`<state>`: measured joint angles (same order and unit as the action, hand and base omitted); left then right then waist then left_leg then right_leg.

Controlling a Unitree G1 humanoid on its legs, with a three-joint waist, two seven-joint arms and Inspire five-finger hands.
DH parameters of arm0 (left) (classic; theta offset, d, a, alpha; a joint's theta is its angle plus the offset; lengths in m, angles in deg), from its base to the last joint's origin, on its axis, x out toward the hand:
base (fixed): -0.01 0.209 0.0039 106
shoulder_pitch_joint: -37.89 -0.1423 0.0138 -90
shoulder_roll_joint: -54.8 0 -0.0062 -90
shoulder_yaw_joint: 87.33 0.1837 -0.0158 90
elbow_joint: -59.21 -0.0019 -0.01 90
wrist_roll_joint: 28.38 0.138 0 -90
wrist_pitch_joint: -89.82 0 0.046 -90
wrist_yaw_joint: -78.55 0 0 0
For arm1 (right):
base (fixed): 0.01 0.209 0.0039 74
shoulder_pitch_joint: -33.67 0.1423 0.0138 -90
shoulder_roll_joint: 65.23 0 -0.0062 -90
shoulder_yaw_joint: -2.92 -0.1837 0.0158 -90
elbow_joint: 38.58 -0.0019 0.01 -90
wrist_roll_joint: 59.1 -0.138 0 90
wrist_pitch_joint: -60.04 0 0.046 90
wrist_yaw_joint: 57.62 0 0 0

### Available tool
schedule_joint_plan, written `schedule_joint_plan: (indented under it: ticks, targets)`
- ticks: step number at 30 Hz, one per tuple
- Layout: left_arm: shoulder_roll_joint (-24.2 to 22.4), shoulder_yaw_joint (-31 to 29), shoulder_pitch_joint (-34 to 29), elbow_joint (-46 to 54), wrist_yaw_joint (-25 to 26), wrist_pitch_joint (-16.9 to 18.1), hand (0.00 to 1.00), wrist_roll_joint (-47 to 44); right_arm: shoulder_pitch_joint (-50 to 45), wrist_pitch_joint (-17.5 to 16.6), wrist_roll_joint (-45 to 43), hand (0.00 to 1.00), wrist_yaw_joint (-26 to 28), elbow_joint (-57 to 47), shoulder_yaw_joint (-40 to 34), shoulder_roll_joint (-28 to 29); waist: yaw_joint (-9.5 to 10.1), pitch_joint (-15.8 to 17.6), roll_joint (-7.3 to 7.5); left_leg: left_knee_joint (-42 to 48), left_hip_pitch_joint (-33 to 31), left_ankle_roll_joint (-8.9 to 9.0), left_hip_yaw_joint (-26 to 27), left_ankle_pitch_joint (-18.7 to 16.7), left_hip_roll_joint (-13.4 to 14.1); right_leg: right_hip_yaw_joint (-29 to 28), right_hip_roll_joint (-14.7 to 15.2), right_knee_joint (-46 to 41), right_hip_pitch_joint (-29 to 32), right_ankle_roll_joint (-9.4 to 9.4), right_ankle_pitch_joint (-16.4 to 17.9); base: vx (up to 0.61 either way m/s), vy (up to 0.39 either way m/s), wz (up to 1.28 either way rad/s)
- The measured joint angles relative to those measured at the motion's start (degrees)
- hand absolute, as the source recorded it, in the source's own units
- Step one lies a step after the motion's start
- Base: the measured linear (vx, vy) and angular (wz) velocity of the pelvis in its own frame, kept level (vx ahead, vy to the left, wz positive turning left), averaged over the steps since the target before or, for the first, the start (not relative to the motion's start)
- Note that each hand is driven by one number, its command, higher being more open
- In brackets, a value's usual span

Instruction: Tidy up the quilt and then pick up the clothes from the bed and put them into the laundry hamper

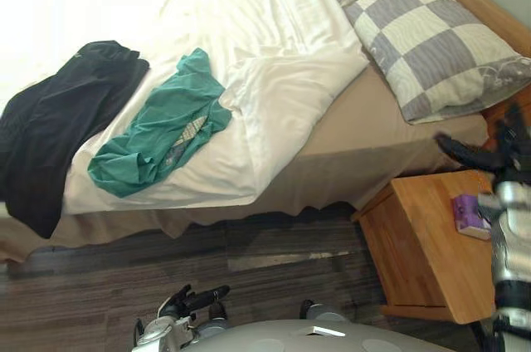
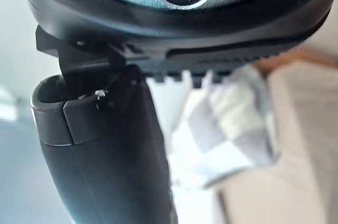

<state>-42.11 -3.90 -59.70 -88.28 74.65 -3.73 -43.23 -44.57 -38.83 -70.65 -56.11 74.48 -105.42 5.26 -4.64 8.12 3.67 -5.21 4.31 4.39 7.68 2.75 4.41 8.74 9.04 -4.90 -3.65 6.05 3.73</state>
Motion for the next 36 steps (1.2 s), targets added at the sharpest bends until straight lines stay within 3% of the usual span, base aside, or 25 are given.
schedule_joint_plan:
  ticks: [4, 7, 11, 14, 16, 24, 27, 36]
  targets:
    - [1.0, 0.0, -1.8, 2.5, 0.0, -1.5, 1.0, 0.1, 14.8, 1.5, 0.1, 1.0, 2.7, 6.6, 9.7, -5.3, 1.84, 0.1, 0.02, 0.0, -2.0, 0.31, -2.8, 1.3, 0.1, 2.8, -0.1, 0.2, 0.1, -0.58, -0.4, -0.02, -0.02, 0.38]
    - [1.1, 0.0, -3.7, 3.1, -0.1, -1.6, 1.0, 0.6, 22.2, 2.4, 0.5, 1.0, 3.2, 9.0, 13.1, -6.1, 3.11, 0.3, -0.03, 0.0, -3.2, 0.32, -3.5, 2.1, 0.1, 3.6, -0.3, 1.1, 0.2, -1.58, -1.1, -0.04, 0.008, 0.28]
    - [0.8, 0.0, -3.1, 6.4, -2.1, -1.3, 1.0, 1.3, 34.5, 3.8, 2.4, 1.0, 3.3, 9.7, 20.1, -9.5, 5.42, 4.1, -2.26, 0.0, -8.0, -0.4, -5.1, 4.4, 1.1, 1.7, -1.6, 1.2, 3.8, -3.44, -4.1, -0.13, 0.06, 0.26]
    - [0.9, -0.2, -1.1, 7.7, -3.2, -0.8, 1.0, 1.2, 41.9, 4.9, 4.1, 1.0, 2.8, 9.6, 22.4, -10.4, 6.24, 8.1, -3.19, 0.0, -11.4, -0.84, -5.7, 5.3, 1.4, 1.5, -1.7, 1.4, 6.6, -3.07, -4.4, -0.2, 0.067, 0.14]
    - [0.9, 0.0, -0.2, 9.1, -4.1, -0.1, 1.0, 0.7, 46.6, 5.8, 4.5, 1.0, 1.8, 9.6, 24.4, -11.3, 6.42, 10.9, -4.73, 0.0, -14.6, -0.87, -5.2, 6.9, 2.0, 2.0, -2.3, 1.4, 9.4, -3.02, -4.9, -0.23, 0.074, 0.15]
    - [1.5, 2.0, 4.1, 12.1, -4.2, 0.9, 1.0, -2.7, 54.8, 12.4, 4.6, 1.0, -1.0, 9.7, 28.3, -14.9, 7.48, 18.3, -7.14, 0.0, -22.2, -0.77, -4.6, 10.6, 2.8, 2.0, -3.0, 2.0, 16.9, -1.44, -8.3, -0.07, 0.008, -0.01]
    - [2.0, 4.0, 5.8, 12.1, -3.7, 0.8, 1.0, -2.8, 58.5, 14.0, 5.0, 1.0, -1.5, 9.7, 31.3, -16.1, 7.89, 19.0, -8.18, 0.0, -25.0, -0.66, -4.7, 11.1, 2.7, 2.1, -2.8, 2.0, 19.5, -1.3, -8.6, 0.0, 0.0, 0.0]
    - [2.1, 11.5, 10.0, 12.6, -3.9, 0.8, 1.0, -8.0, 66.5, 19.3, 7.0, 1.0, -6.9, 10.3, 38.5, -16.3, 10.71, 21.1, -13.2, 0.3, -32.0, -0.78, -4.4, 12.4, 2.1, 2.0, -2.1, 2.1, 26.9, -1.17, -10.1, -0.01, -0.001, -0.01]
